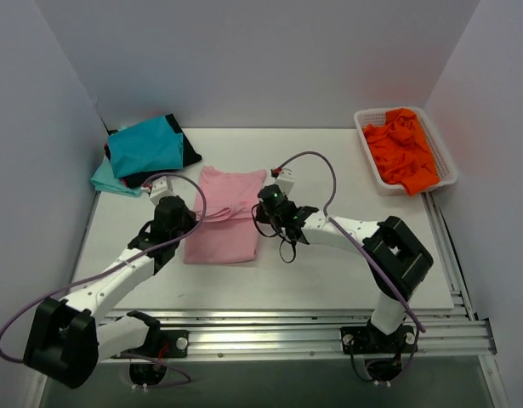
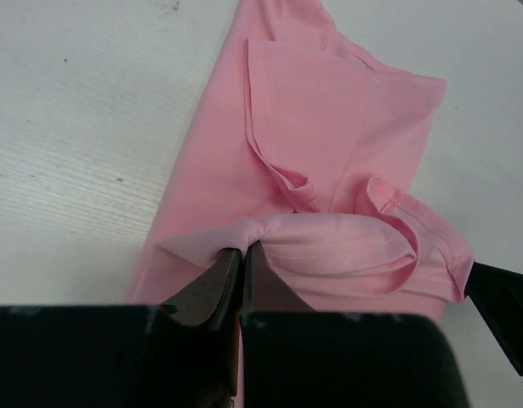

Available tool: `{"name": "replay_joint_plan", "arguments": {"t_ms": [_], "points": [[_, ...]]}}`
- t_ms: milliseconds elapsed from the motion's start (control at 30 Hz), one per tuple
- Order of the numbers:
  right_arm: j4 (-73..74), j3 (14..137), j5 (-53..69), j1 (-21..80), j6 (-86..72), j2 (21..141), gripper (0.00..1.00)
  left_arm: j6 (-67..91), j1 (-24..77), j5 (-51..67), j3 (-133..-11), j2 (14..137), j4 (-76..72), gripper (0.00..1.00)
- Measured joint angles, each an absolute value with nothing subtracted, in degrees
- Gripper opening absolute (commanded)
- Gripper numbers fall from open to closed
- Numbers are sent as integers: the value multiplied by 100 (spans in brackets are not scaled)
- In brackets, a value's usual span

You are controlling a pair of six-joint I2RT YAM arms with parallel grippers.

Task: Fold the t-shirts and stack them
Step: Fold the folded rectangular tshirt in 1/3 of the way, then grab one side of the 2/3 rectangular tshirt with both arms

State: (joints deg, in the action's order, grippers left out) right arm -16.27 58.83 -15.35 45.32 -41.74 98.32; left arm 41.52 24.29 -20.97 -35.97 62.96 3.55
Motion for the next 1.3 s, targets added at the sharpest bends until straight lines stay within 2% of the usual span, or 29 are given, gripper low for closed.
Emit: {"name": "replay_joint_plan", "arguments": {"t_ms": [133,167,200,233,267,300,467,633,867,1000,1300], "points": [[-1629,6141,-1437,4392,-4143,10304,0,4132,2176,-1647,-3614,7161,-263,3],[-1625,6208,-1393,4353,-4130,10425,7,4128,2080,-1525,-3621,7422,-425,11],[-1632,6298,-1352,4307,-4125,10562,23,4121,1986,-1400,-3656,7697,-545,23],[-1638,6401,-1288,4250,-4123,10709,65,4101,1894,-1264,-3704,7975,-696,49],[-1640,6510,-1243,4187,-4112,10871,82,4069,1804,-1122,-3767,8263,-819,63],[-1653,6635,-1197,4106,-4058,11050,99,4077,1719,-1002,-3863,8547,-943,68],[-1634,6938,-1114,3830,-3892,11483,100,4071,1474,-550,-4335,9424,-1330,72],[-1656,7166,-1232,3736,-3730,11362,100,4062,1452,-486,-4584,9223,-1389,72],[-1691,5874,-1868,4309,-3760,9598,100,4036,1542,-899,-4077,6796,-982,73],[-1826,5076,-2147,4952,-4018,8565,100,4204,2104,-1448,-3806,5459,-390,73],[-2108,3750,-2161,5699,-4668,8200,100,5072,3433,-2263,-2405,4397,1033,73]]}}
